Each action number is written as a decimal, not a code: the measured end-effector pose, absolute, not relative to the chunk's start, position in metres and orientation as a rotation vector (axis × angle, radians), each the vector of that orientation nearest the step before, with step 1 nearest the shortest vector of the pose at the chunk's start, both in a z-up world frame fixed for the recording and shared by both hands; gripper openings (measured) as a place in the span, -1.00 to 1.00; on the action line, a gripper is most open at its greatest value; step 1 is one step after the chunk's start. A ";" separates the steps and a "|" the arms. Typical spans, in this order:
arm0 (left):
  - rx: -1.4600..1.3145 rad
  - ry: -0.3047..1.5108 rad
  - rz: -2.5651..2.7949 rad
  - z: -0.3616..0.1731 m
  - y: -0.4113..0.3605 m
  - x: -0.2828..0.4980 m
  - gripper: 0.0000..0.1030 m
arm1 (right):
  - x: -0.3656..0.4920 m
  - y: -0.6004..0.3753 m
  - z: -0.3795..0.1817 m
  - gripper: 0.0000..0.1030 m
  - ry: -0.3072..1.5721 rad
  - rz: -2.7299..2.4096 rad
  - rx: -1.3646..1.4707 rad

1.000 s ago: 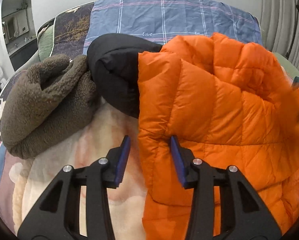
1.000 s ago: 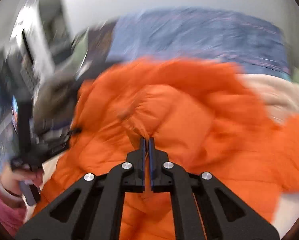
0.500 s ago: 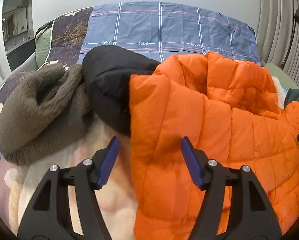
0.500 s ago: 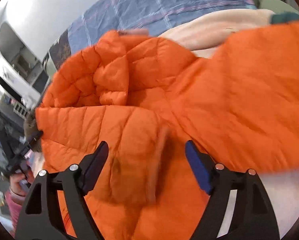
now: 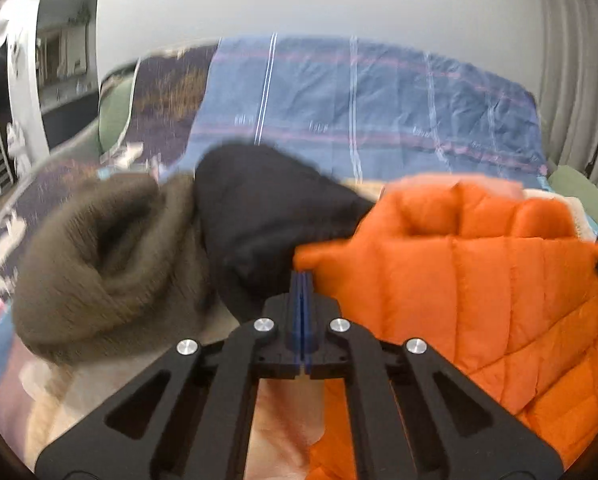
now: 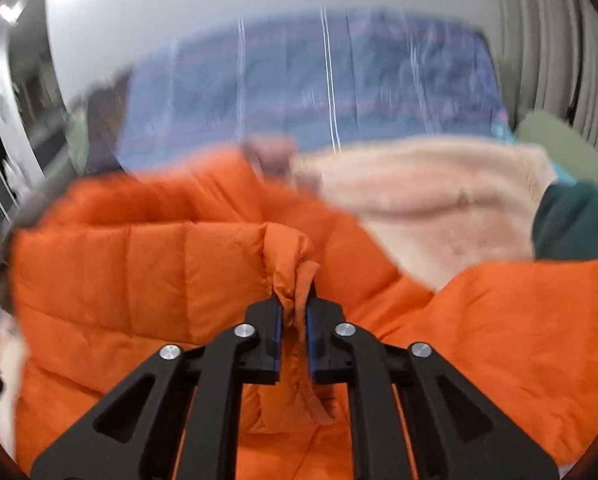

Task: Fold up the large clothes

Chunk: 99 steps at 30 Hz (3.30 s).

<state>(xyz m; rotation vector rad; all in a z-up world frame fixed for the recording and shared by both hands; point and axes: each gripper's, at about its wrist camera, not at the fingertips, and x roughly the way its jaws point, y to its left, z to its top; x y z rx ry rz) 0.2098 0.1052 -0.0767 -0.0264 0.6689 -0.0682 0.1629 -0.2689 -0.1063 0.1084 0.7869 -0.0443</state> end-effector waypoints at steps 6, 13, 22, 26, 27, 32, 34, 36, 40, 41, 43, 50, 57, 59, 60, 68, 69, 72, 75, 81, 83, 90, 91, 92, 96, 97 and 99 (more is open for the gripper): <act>-0.010 0.621 -0.108 -0.067 0.103 0.185 -0.97 | 0.142 -0.281 -0.110 -0.13 0.759 -0.089 0.122; 0.048 0.609 -0.365 -0.044 0.042 0.139 -0.89 | 0.102 -0.252 -0.085 -0.68 0.774 0.160 0.149; 0.253 0.835 -0.296 -0.151 -0.012 0.172 -0.76 | 0.150 -0.233 -0.164 -0.78 0.944 0.100 0.176; 0.214 0.836 -0.301 -0.153 -0.004 0.174 -0.76 | 0.144 -0.219 -0.167 -0.75 0.898 0.092 0.084; 0.218 0.831 -0.298 -0.153 -0.003 0.173 -0.76 | 0.142 -0.220 -0.165 -0.75 0.891 0.099 0.096; 0.213 0.766 -0.311 -0.143 0.001 0.153 -0.32 | 0.083 -0.266 -0.125 -0.74 0.745 0.069 0.299; 0.198 0.732 -0.327 -0.134 0.003 0.140 -0.25 | 0.038 -0.302 -0.102 -0.70 0.638 0.038 0.384; 0.197 0.712 -0.338 -0.126 0.003 0.131 -0.23 | 0.001 -0.340 -0.084 -0.66 0.548 -0.023 0.440; 0.178 0.688 -0.364 -0.111 -0.002 0.115 -0.08 | -0.082 -0.448 -0.075 -0.50 0.412 -0.195 0.674; 0.178 0.685 -0.363 -0.109 -0.006 0.110 -0.04 | -0.096 -0.470 -0.078 -0.47 0.402 -0.227 0.744; 0.185 0.682 -0.366 -0.106 -0.011 0.097 0.05 | -0.128 -0.517 -0.095 -0.41 0.358 -0.285 0.912; 0.243 0.616 -0.402 -0.084 -0.023 0.065 0.27 | -0.143 -0.570 -0.128 -0.11 0.327 -0.358 1.092; 0.246 0.591 -0.412 -0.070 -0.020 0.056 0.29 | -0.145 -0.564 -0.104 -0.93 0.185 -0.308 1.057; 0.220 0.598 -0.408 -0.069 -0.017 0.060 0.29 | -0.142 -0.556 -0.087 -0.95 0.160 -0.296 1.019; 0.203 0.606 -0.406 -0.070 -0.014 0.063 0.29 | -0.140 -0.552 -0.078 -0.95 0.147 -0.278 1.003; 0.092 0.630 -0.390 -0.070 0.007 0.074 0.33 | -0.070 -0.462 -0.010 -0.96 0.183 0.007 0.782; 0.076 0.626 -0.394 -0.068 0.010 0.073 0.35 | -0.054 -0.435 -0.002 -0.96 0.202 0.066 0.723; 0.062 0.619 -0.394 -0.063 0.017 0.071 0.39 | -0.020 -0.369 0.008 -0.96 0.269 0.195 0.595; 0.040 0.615 -0.382 -0.061 0.027 0.070 0.43 | 0.018 -0.292 -0.003 -0.96 0.390 0.354 0.466; -0.022 0.649 -0.403 -0.068 0.045 0.072 0.57 | 0.062 -0.191 -0.075 -0.89 0.752 0.492 0.228; -0.026 0.664 -0.433 -0.072 0.044 0.073 0.64 | 0.054 -0.185 -0.086 -0.82 0.793 0.500 0.218; -0.045 0.711 -0.563 -0.076 0.013 0.087 0.73 | 0.036 -0.208 -0.087 -0.63 0.817 0.439 0.181; -0.053 0.709 -0.599 -0.075 0.006 0.087 0.75 | 0.032 -0.210 -0.089 -0.61 0.815 0.433 0.187; -0.057 0.702 -0.623 -0.073 0.002 0.086 0.78 | 0.032 -0.214 -0.093 -0.60 0.816 0.428 0.197; -0.022 0.687 -0.644 -0.067 -0.020 0.084 0.83 | 0.038 -0.224 -0.106 -0.60 0.834 0.395 0.252; -0.001 0.697 -0.628 -0.067 -0.024 0.086 0.83 | 0.041 -0.224 -0.108 -0.60 0.834 0.392 0.249; 0.056 0.728 -0.576 -0.072 -0.034 0.094 0.80 | 0.040 -0.220 -0.108 -0.60 0.831 0.389 0.225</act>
